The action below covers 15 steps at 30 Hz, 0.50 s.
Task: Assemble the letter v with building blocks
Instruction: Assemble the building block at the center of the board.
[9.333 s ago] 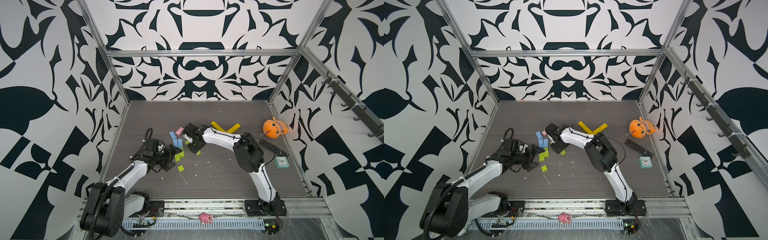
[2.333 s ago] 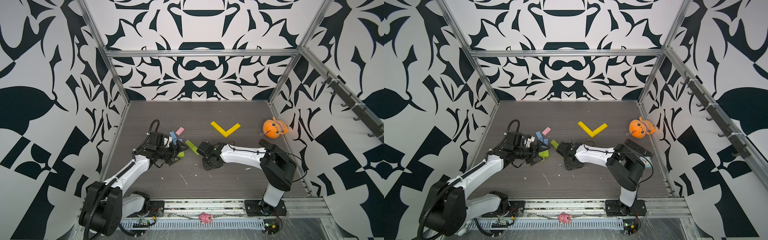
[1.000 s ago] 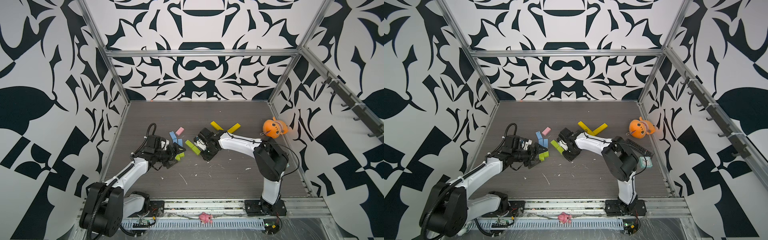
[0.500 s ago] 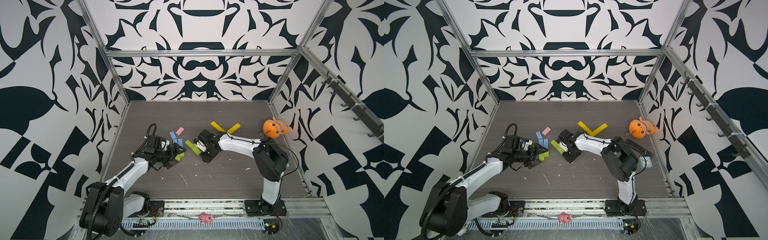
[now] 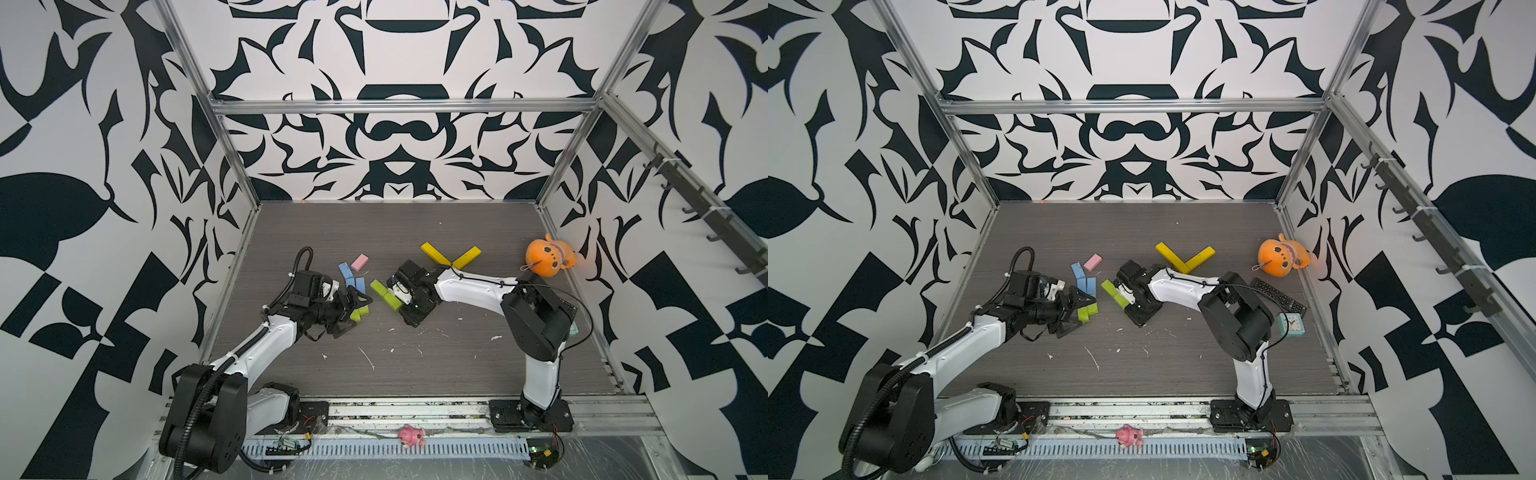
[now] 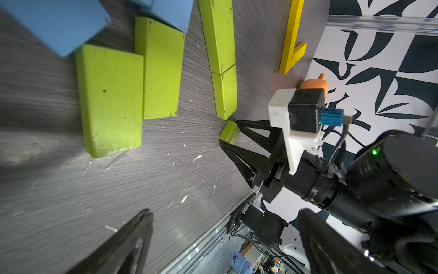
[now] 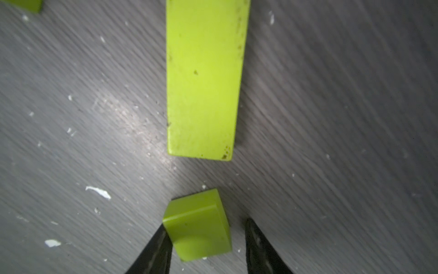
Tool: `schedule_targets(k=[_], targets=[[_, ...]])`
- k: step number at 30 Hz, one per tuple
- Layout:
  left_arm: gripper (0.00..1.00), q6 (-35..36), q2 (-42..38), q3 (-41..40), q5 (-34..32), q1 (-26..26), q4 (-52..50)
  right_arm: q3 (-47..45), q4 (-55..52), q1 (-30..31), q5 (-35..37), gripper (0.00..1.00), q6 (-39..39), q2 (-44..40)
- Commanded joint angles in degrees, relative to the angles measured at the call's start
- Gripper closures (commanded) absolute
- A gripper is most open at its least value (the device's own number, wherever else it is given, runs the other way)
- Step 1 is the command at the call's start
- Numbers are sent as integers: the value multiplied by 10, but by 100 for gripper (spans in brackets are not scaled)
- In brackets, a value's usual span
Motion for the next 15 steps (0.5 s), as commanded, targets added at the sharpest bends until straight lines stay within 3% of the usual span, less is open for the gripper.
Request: schedule_targets(k=[1, 5, 15], targets=[[1, 5, -1, -8, 3, 2, -3, 5, -5, 6, 9, 54, -3, 1], [1, 6, 2, -8, 3, 2, -1, 1, -4, 11, 18, 63, -3, -3], [1, 5, -4, -13, 3, 3, -2, 28, -12, 11, 28, 69, 5, 21]])
